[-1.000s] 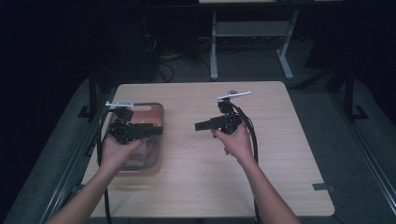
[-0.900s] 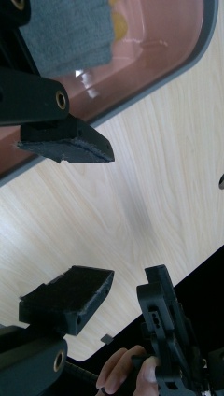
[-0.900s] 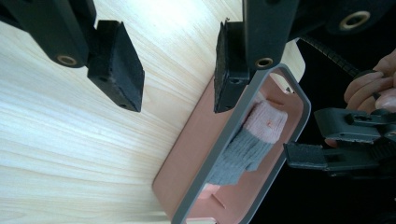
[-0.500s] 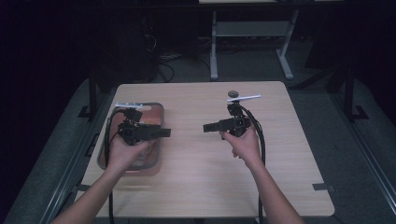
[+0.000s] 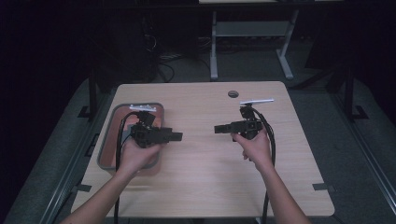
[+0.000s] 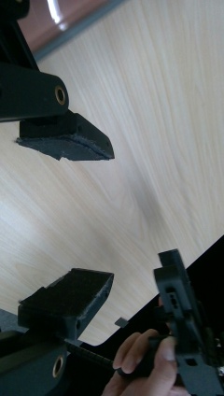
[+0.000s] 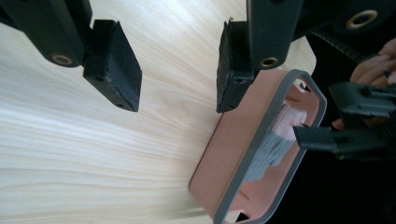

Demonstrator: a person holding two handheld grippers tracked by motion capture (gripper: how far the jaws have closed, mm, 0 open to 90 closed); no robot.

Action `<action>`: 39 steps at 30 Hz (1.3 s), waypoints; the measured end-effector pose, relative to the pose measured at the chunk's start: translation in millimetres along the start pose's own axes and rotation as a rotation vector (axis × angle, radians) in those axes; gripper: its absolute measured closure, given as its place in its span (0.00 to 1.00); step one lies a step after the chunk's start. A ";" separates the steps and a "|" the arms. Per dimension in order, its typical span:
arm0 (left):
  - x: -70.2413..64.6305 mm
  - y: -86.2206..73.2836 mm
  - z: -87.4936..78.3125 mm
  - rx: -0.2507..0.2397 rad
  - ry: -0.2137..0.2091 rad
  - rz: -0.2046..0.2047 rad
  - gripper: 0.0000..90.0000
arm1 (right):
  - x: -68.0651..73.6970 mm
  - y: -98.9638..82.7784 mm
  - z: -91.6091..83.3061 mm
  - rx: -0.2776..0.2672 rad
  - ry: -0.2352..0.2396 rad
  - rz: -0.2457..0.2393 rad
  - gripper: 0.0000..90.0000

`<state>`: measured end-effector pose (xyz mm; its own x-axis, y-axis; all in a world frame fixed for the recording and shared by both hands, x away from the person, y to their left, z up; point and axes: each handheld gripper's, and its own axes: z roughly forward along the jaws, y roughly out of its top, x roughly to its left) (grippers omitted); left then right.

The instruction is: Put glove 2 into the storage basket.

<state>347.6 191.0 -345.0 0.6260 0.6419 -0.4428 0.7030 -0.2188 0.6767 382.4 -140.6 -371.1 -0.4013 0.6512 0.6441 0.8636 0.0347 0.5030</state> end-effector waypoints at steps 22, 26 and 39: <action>-30.2 -9.2 42.6 0.070 -0.062 0.056 0.35 | -31.9 -16.8 -36.5 -0.041 -0.048 0.058 0.54; -34.8 -13.1 52.2 0.084 -0.076 0.061 0.34 | -37.9 -21.5 -42.0 -0.045 -0.060 0.067 0.54; -46.8 -22.7 71.6 0.121 -0.091 0.092 0.33 | -59.2 -38.9 -53.8 -0.047 -0.077 0.102 0.52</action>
<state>326.5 113.3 -381.7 0.7134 0.5471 -0.4378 0.6737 -0.3638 0.6432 356.2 -221.3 -397.8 -0.2857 0.7062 0.6478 0.8827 -0.0692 0.4648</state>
